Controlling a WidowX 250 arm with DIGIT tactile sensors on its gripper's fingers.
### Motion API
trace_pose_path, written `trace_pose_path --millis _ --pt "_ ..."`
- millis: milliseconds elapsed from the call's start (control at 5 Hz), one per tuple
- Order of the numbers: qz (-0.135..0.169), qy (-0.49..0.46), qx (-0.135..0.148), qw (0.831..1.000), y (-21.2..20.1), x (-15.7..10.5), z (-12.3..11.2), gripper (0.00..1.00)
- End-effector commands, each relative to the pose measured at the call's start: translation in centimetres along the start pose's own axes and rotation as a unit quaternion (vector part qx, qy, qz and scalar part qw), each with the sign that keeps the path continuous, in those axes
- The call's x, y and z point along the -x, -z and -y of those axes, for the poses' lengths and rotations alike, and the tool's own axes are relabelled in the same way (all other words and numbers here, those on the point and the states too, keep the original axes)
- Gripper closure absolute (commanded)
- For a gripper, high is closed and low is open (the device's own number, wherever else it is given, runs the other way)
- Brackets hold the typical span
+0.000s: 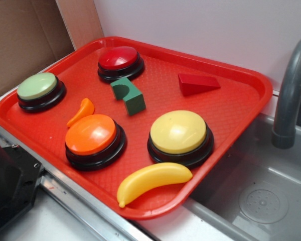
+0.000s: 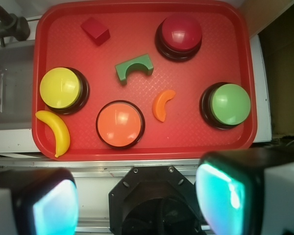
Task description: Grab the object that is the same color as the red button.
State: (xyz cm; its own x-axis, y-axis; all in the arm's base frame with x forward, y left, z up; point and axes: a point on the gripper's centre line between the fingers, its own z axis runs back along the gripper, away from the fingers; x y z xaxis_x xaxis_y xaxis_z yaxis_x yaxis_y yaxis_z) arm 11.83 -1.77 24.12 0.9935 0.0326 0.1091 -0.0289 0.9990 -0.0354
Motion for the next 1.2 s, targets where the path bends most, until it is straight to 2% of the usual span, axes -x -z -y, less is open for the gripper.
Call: trace_pose_path --millis 0,200,400,600,800,1000 --pt "0.000 0.000 0.000 1.000 0.0 0.0 0.0 0.00" --pt "0.015 0.075 0.059 0.995 -0.1 -4.7 0.3 0.00" --pt "0.070 0.032 0.044 0.996 -0.1 -9.4 0.9 0.00" --pt "0.110 0.036 0.055 0.992 1.3 -14.1 2.3 0.00" --pt "0.117 0.056 0.046 0.990 3.9 -18.0 3.5 0.00" --pt "0.132 0.111 0.016 0.985 6.8 -20.1 4.9 0.00"
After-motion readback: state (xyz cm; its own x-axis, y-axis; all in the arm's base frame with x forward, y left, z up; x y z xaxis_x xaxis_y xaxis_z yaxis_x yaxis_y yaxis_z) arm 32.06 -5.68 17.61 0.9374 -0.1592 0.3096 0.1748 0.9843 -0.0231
